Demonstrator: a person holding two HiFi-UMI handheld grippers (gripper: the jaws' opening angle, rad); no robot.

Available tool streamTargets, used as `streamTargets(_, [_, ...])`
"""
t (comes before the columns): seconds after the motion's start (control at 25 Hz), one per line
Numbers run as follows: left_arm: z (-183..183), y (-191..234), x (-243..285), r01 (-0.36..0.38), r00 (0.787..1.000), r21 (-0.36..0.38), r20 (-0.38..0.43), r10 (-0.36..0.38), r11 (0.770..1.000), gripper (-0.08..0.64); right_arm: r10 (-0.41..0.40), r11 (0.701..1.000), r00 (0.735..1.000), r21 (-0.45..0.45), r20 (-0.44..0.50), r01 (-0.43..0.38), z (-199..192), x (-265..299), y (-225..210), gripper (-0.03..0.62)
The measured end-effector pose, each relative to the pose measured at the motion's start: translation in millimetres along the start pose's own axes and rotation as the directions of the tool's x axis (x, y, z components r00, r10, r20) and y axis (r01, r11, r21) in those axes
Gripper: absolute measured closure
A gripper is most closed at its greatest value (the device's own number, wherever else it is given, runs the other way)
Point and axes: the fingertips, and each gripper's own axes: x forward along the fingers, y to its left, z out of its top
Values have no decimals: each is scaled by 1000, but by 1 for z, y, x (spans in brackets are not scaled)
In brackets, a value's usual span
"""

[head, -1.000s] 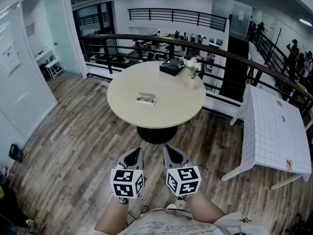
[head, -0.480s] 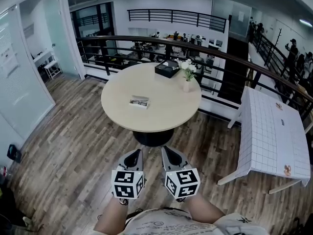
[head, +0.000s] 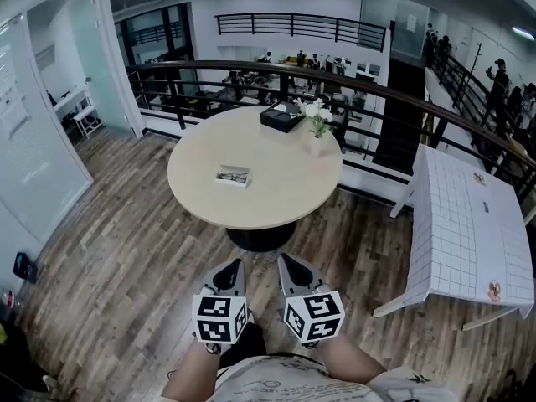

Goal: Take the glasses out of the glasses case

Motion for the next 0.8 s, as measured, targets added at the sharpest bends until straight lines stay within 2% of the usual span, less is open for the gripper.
streamTargets(0.24, [3, 8, 30, 30, 1000, 20, 10, -30, 999, 551, -38, 999, 999, 11, 0, 38, -1, 25, -20, 580])
streamTargets(0.44, [7, 36, 61, 22, 1000, -5, 10, -22, 1000, 551, -37, 999, 999, -6, -13, 37, 2, 61, -29, 580])
streamTargets(0.8, [24, 87, 127, 16, 1000, 2, -7, -16, 1000, 551, -25, 1000, 999, -19, -33, 24, 15, 146, -48, 580])
